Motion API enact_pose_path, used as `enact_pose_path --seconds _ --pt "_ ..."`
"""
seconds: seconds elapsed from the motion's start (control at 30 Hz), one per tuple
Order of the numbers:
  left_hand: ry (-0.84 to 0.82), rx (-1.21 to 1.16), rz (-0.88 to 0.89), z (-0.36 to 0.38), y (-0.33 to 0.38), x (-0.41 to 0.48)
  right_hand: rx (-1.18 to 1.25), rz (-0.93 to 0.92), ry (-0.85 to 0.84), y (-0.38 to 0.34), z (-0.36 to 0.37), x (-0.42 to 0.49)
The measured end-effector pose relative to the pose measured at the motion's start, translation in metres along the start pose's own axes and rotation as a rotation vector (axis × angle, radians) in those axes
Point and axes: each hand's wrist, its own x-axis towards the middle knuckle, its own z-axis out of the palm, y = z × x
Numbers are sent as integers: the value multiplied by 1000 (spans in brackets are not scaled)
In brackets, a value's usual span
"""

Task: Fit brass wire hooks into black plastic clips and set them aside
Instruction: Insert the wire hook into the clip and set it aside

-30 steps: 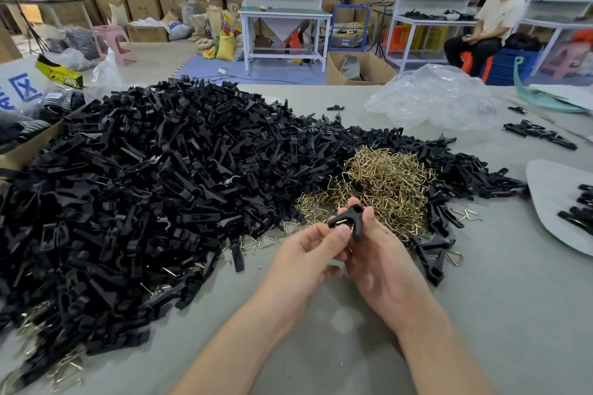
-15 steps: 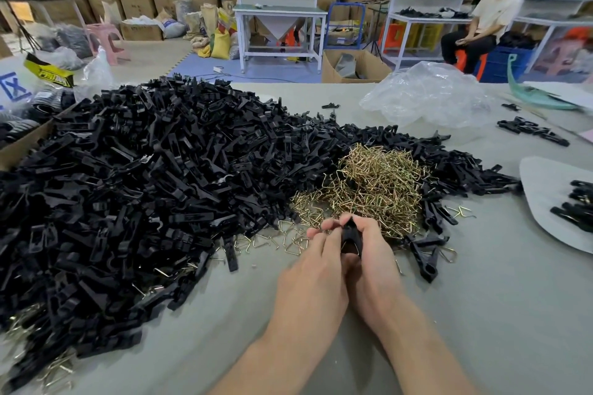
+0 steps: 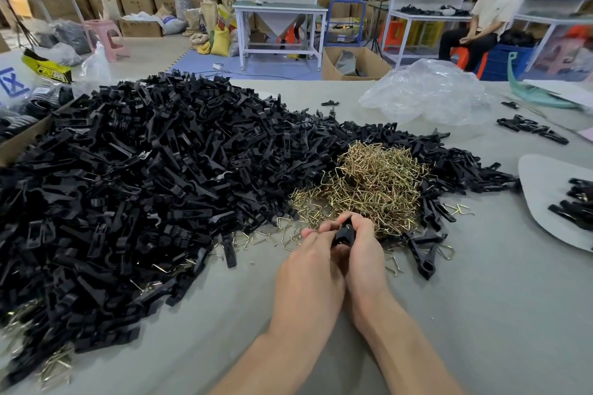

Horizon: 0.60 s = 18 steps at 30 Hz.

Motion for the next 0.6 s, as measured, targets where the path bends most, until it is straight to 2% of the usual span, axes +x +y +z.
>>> enact_pose_path --seconds 0.37,0.6 --pt "-102 -5 101 -3 -5 2 163 44 -102 -11 -4 -1" --pt "-68 -72 154 -4 -11 -1 248 58 -166 -11 -12 2"
